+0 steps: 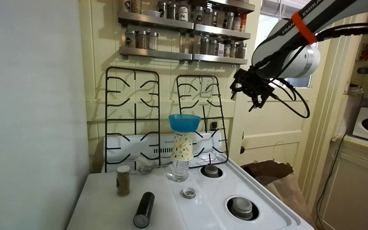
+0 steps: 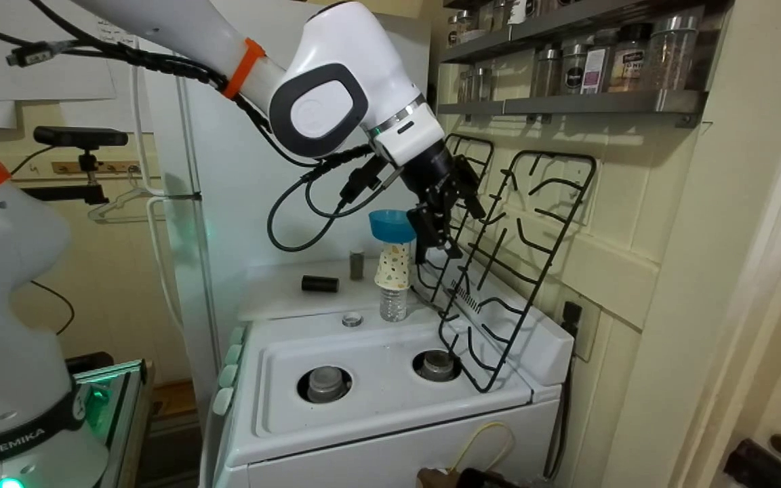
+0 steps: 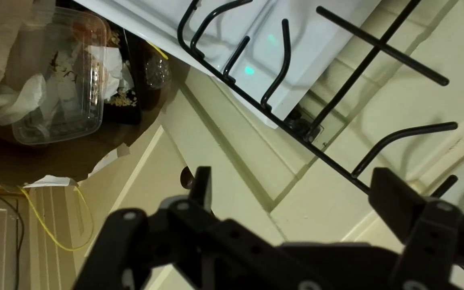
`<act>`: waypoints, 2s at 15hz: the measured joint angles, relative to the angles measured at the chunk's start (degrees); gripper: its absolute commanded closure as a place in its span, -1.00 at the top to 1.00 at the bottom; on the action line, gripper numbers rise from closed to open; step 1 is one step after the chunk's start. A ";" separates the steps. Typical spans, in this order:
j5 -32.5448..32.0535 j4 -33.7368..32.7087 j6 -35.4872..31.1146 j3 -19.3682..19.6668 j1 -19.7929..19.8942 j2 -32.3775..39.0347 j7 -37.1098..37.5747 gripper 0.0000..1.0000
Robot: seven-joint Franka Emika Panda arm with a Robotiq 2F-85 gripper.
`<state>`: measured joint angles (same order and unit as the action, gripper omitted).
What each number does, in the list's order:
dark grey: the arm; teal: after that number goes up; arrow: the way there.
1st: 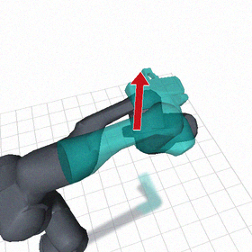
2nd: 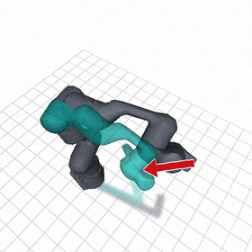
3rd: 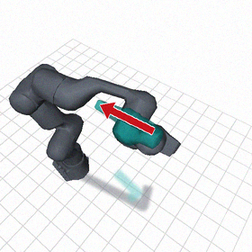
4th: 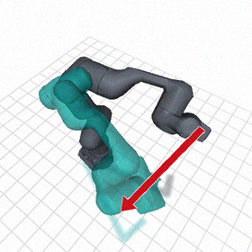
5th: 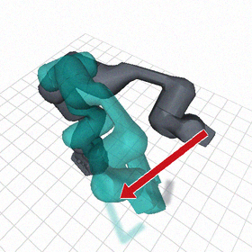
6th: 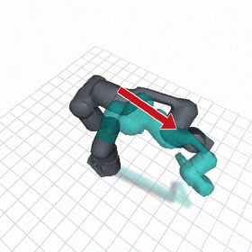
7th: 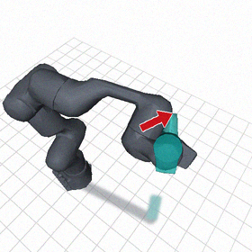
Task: Place the grating on the right on the right side of the stovetop.
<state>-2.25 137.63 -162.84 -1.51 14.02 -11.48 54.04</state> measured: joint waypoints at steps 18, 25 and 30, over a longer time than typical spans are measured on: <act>-50.02 -13.34 -4.64 -9.15 3.72 18.42 36.77 1.00; -55.19 -18.48 -4.64 -8.34 2.14 23.26 40.33 1.00; -55.59 -21.24 -4.64 -8.38 1.23 25.89 40.35 1.00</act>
<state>-57.84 116.39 -167.48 -9.89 15.25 14.42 94.39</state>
